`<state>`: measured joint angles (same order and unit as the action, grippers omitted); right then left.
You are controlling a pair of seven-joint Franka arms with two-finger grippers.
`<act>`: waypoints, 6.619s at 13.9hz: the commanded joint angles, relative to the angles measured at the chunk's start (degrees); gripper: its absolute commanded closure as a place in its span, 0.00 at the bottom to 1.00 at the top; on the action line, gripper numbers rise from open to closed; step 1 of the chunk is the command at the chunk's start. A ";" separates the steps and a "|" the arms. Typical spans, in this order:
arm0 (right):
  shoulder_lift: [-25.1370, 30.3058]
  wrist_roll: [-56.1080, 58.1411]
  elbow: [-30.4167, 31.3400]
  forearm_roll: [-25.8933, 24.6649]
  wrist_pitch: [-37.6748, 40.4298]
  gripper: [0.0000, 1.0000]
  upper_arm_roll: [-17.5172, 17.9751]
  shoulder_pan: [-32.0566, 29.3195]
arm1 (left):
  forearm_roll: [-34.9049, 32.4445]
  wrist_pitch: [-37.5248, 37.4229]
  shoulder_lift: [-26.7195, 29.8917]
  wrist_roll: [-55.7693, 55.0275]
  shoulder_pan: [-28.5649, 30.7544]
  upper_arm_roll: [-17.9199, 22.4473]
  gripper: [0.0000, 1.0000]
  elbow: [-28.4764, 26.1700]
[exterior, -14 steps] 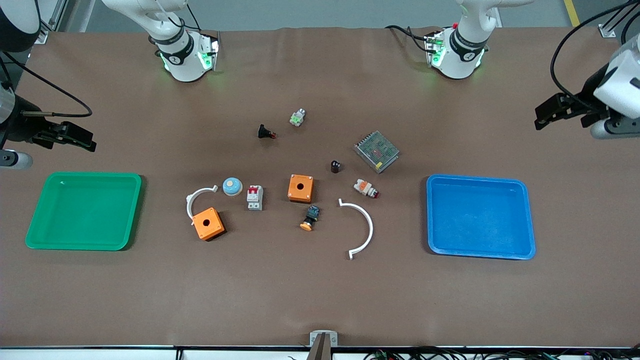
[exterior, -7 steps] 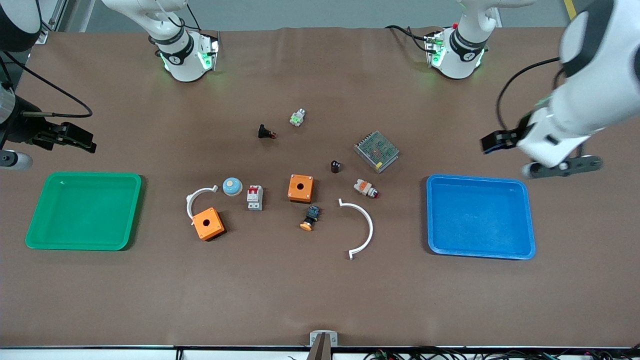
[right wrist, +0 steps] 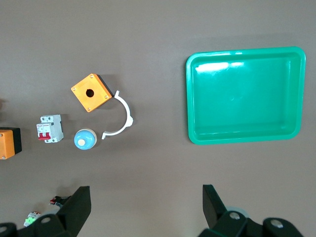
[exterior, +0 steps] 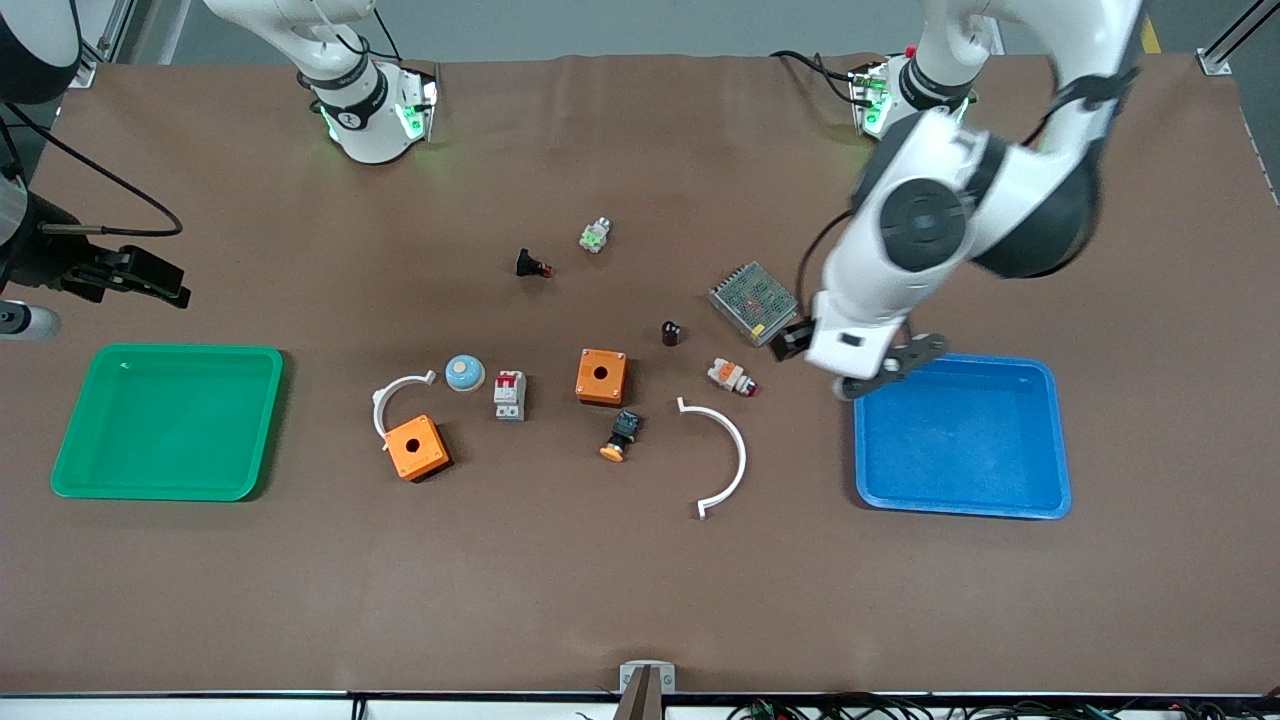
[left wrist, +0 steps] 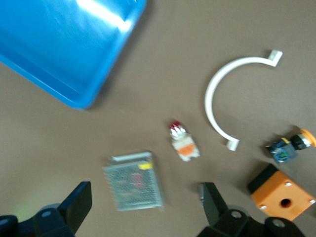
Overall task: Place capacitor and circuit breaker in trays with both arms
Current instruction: 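Grasp the black capacitor with the left gripper while the right gripper reaches the breaker, then lift the capacitor with the left gripper while the right gripper grasps the breaker, then lower the capacitor into the blue tray while the right gripper carries the breaker, then release the breaker into the green tray while the left gripper opens and withdraws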
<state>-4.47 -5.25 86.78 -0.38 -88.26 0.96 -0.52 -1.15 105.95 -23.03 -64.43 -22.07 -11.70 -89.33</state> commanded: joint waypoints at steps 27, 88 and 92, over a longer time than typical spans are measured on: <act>-18.10 -20.15 9.20 0.12 -31.52 0.00 0.44 24.08 | -1.39 29.40 -14.77 -32.08 -14.32 0.89 1.00 -10.95; -35.34 23.70 2.52 -5.77 -34.62 0.89 0.01 -24.70 | -1.39 -20.94 24.69 54.93 25.71 5.96 0.00 1.62; -30.98 23.62 1.99 -5.77 -26.66 0.00 0.27 -23.74 | -1.48 -21.23 24.88 55.03 24.62 6.87 0.00 1.79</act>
<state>-39.59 18.82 88.80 -4.95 -120.51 0.08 -24.07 -1.78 85.21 0.96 -10.84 3.16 -5.38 -87.05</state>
